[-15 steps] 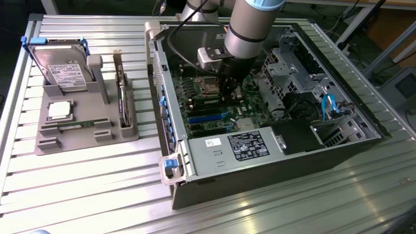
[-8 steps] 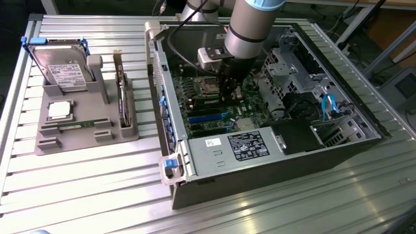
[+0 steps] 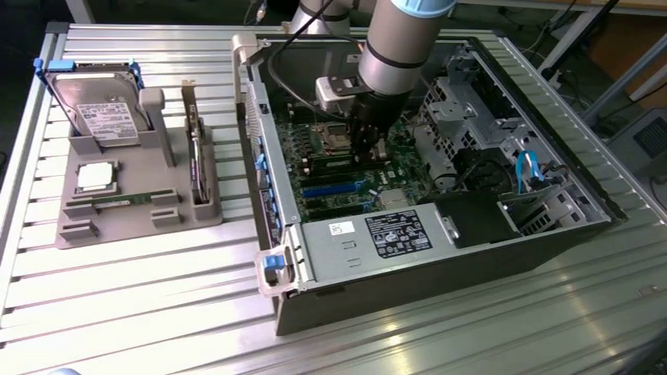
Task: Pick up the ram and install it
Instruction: 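Insert the ram into the slot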
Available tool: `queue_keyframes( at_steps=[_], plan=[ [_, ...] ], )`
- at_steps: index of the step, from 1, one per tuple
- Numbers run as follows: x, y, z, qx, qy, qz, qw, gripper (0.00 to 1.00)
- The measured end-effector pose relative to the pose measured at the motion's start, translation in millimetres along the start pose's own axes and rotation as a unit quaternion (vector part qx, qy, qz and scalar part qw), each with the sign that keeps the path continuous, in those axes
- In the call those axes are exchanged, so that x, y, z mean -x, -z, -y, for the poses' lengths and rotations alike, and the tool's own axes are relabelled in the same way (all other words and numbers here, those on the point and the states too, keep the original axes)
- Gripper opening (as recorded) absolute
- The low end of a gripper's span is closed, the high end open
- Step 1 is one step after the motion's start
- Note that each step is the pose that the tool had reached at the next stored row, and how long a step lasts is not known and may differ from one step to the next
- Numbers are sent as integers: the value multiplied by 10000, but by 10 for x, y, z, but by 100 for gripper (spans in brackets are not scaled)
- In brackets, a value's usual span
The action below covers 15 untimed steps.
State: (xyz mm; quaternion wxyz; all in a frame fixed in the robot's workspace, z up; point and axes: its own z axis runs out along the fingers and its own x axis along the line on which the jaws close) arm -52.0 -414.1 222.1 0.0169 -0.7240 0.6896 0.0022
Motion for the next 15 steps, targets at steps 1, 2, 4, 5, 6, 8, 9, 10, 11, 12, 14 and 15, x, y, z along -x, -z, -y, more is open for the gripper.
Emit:
queue_keyframes(
  at_steps=[1, 2, 4, 5, 6, 8, 9, 10, 11, 12, 14, 15],
  plan=[
    [0, 0, -1, 0, -1, 0, 10000, 14],
    [0, 0, 0, 1, -1, -1, 10000, 14],
    [1, -5, 7, 0, -1, 0, 10000, 14],
    [2, -9, 8, 0, -1, 0, 10000, 14],
    [6, -12, 9, 0, 0, 2, 10000, 14],
    [6, -13, 9, 0, -1, 1, 10000, 14],
    [6, -14, 9, 0, -1, 1, 10000, 14],
    [6, -14, 9, 0, -1, 1, 10000, 14],
    [6, -14, 9, 0, -1, 1, 10000, 14],
    [6, -14, 9, 0, 0, 2, 10000, 14],
    [6, -16, 9, 0, -1, 0, 10000, 14],
    [7, -18, 9, 0, 0, -6, 10000, 14]
  ],
)
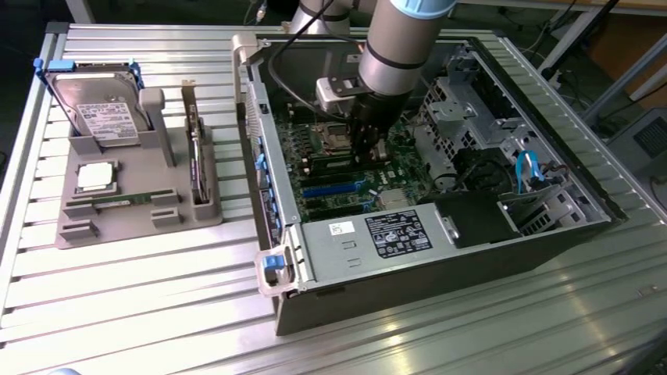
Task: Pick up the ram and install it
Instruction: 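Insert the ram into the slot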
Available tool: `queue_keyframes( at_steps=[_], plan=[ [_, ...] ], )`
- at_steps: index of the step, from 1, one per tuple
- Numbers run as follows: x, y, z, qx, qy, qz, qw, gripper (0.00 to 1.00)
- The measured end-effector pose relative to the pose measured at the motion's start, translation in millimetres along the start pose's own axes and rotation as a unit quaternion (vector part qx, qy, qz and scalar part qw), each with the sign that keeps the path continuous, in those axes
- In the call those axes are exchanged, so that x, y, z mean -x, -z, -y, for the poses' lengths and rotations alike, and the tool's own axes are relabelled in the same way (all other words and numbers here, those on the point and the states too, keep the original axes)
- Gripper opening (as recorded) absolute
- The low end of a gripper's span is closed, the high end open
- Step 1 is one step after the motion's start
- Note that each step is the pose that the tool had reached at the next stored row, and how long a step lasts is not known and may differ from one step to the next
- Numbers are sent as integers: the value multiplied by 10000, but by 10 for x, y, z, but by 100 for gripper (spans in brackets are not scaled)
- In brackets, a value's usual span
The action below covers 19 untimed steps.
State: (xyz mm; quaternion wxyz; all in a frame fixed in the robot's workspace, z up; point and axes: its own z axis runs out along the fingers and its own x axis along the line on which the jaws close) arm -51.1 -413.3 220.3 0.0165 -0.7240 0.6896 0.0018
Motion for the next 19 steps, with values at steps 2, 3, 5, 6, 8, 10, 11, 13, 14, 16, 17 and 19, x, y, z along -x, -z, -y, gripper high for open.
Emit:
queue_keyframes(
  at_steps=[2, 3, 5, 6, 8, 10, 11, 13, 14, 16, 17, 19],
  plan=[
    [-1, -5, 0, 1, 1, -18, 10000, 14],
    [-1, -7, -1, 2, 1, -24, 10000, 14],
    [-1, -11, -1, 1, 0, -23, 10000, 14],
    [-1, -14, -1, 1, 1, -24, 10000, 14],
    [-1, -17, -1, 2, 0, -24, 10000, 14],
    [-1, -19, -1, 1, 0, -24, 10000, 14],
    [-1, -19, -1, 1, 0, -24, 10000, 14],
    [-1, -24, -1, 1, 0, -23, 10000, 14],
    [-1, -29, -1, 1, 0, -23, 10000, 14],
    [-1, -40, -1, 1, 1, -23, 10000, 14],
    [-2, -40, -1, 2, 1, -24, 10000, 14],
    [-2, -40, -1, 2, 0, -24, 10000, 14]
  ],
)
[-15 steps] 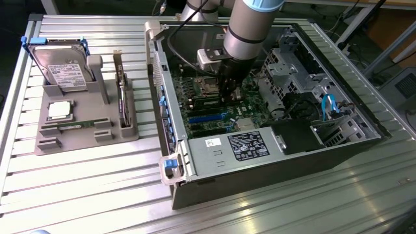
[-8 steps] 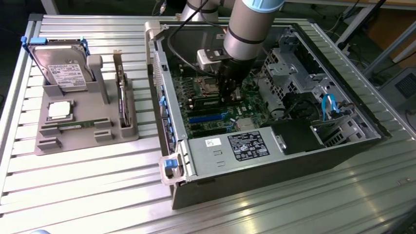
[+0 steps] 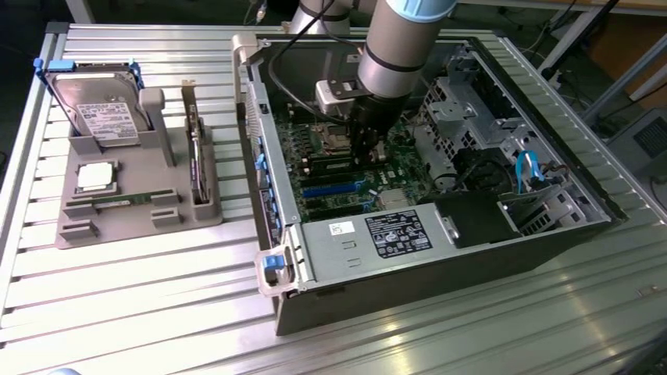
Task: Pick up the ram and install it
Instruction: 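Insert the ram into the slot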
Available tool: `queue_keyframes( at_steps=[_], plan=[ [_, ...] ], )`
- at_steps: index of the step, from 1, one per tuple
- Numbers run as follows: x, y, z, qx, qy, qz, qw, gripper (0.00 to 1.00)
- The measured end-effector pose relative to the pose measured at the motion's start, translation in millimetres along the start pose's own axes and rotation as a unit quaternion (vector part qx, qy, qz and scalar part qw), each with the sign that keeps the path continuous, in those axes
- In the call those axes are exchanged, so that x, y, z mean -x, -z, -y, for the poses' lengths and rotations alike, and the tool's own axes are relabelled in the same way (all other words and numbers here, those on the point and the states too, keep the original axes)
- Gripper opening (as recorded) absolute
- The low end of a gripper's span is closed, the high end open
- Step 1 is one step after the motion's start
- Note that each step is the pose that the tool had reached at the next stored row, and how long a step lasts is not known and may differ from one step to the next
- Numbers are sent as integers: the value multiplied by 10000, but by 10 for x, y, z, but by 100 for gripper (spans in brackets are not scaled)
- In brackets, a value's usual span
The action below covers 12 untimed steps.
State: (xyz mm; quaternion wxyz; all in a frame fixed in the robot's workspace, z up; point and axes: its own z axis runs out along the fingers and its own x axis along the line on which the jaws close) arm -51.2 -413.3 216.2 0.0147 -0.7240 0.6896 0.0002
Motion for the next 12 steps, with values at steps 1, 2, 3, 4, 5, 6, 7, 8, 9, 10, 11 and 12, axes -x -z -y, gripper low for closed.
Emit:
queue_keyframes(
  at_steps=[1, 2, 3, 4, 5, 6, 7, 8, 9, 10, 11, 12],
  plan=[
    [0, 0, 0, 0, 0, 0, 10000, 14],
    [0, 0, 0, 0, 0, 0, 10000, 14],
    [0, 0, 0, 0, 0, 0, 10000, 14],
    [0, 0, 0, 0, 0, 0, 10000, 14],
    [0, 0, 0, 0, 0, 0, 10000, 14],
    [0, 0, 0, 0, 0, 0, 10000, 21],
    [0, 0, 0, 0, 0, 0, 10000, 27],
    [0, 0, 0, 0, 0, 0, 10000, 34],
    [0, 0, 0, 0, 0, 0, 10000, 34],
    [0, 1, 0, -1, 0, 1, 10000, 34],
    [1, 18, 0, 0, 0, 0, 10000, 34],
    [1, 49, 1, 0, 0, -1, 10000, 34]
  ],
)
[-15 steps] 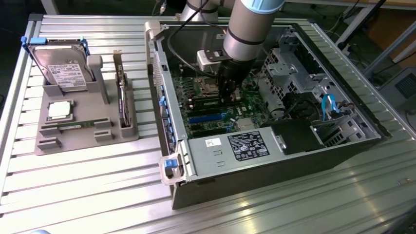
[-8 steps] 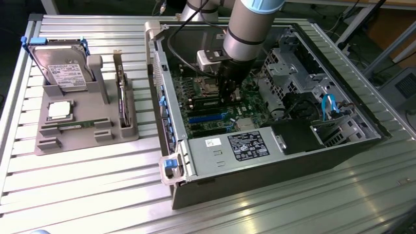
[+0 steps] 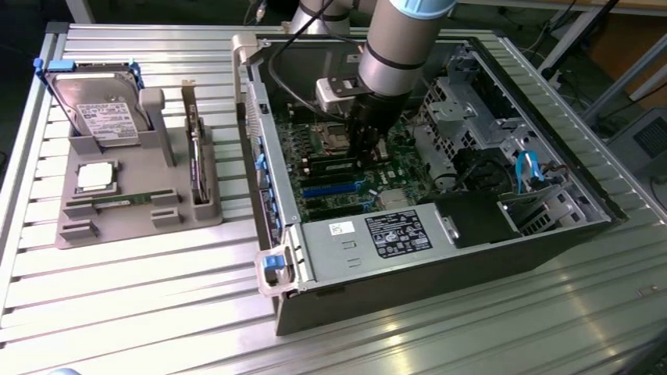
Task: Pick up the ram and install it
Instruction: 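Insert the ram into the slot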
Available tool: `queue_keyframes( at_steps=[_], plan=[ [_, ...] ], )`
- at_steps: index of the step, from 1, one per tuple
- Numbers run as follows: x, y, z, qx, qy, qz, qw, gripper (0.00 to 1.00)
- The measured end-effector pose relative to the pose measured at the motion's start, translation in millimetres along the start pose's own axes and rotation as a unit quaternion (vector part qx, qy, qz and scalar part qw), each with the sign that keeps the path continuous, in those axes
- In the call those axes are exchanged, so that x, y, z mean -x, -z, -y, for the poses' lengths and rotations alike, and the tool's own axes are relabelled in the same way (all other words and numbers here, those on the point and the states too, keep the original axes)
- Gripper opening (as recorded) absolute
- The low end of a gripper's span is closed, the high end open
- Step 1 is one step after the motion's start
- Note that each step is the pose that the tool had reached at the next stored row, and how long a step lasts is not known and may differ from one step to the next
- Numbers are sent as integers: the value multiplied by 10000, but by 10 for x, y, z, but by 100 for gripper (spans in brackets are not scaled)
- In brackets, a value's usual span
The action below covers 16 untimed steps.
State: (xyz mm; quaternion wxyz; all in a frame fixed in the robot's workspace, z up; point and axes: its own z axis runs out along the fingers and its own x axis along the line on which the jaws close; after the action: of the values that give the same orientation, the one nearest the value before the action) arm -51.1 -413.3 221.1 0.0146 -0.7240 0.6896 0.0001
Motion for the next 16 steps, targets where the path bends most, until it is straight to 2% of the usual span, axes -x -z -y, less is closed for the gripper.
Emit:
queue_keyframes(
  at_steps=[5, 6, 7, 11, 12, 16],
  plan=[
    [5, 229, 5, 1, 0, -7, 10000, 34],
    [8, 405, 8, 0, 0, -10, 10000, 34],
    [9, 466, 10, 1, 0, -11, 10000, 34],
    [13, 608, 13, 1, 1, -14, 10000, 34],
    [24, 656, 14, 5, 2, -106, 9999, 34],
    [24, 656, 14, 5, 2, -107, 9999, 33]
  ],
)
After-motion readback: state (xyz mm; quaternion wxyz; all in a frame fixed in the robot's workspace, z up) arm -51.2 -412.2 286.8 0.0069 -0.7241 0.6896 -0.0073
